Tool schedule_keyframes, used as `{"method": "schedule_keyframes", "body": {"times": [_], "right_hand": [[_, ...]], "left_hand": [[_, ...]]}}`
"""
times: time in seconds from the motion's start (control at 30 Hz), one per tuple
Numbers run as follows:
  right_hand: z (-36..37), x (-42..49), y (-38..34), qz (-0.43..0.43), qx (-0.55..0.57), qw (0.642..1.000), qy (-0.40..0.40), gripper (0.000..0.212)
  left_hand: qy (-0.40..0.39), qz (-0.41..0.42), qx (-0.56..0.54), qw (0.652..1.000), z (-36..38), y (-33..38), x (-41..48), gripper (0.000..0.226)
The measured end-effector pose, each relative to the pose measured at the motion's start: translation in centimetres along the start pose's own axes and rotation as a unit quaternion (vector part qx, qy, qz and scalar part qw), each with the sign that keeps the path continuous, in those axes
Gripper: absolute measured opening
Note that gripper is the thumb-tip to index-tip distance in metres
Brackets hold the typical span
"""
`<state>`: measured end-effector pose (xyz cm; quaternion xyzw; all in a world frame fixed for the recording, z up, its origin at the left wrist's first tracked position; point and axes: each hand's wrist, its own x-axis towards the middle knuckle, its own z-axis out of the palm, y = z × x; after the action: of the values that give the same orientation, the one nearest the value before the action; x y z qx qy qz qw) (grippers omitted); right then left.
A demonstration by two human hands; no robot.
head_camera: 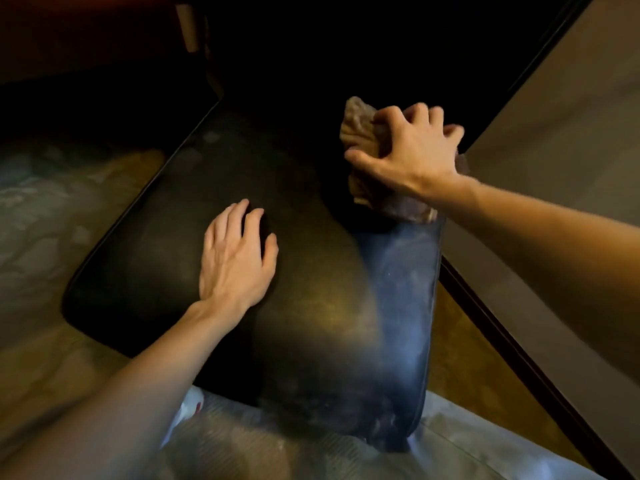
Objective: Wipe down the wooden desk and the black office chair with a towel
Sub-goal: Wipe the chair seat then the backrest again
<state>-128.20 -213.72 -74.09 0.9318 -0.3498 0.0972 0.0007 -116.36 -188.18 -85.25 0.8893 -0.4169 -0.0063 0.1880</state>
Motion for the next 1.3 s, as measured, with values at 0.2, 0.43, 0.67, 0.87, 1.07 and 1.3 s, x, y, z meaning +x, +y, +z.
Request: {"method": "schedule_keyframes", "body": {"times": [0.2, 0.43, 0.67, 0.87, 1.07, 1.3], "right_hand": [[5.7, 4.0, 2.0, 0.053, 0.001, 0.991, -0.127, 0.086], [8.1, 3.1, 3.1, 0.058, 0.06, 0.991, -0.101, 0.095], [7.2, -6.3, -3.8, -0.01, 0.033, 0.996, -0.087, 0.088], [4.7, -20.5, -10.3, -0.166, 0.08, 0.979, -0.092, 0.067], [3.6, -20.2, -8.6, -0.251, 0.015, 0.967, -0.045, 0.071], [3.4, -16.7, -12.0, -0.12, 0.016, 0.991, -0.058, 0.081]], "left_hand": [[0.031, 0.002, 0.018, 0.999, 0.8, -0.3, -0.1, 0.045], [0.042, 0.003, 0.033, 0.999, 1.3, -0.2, -0.4, 0.044], [0.048, 0.027, 0.043, 0.998, 0.9, -0.4, -0.2, 0.043], [0.096, -0.061, -0.234, 0.966, -1.2, -1.8, -1.1, 0.035], [0.073, 0.029, -0.153, 0.985, -2.4, -5.7, -6.5, 0.036], [0.064, -0.018, -0.021, 0.998, -2.3, -9.3, -7.5, 0.061]]}}
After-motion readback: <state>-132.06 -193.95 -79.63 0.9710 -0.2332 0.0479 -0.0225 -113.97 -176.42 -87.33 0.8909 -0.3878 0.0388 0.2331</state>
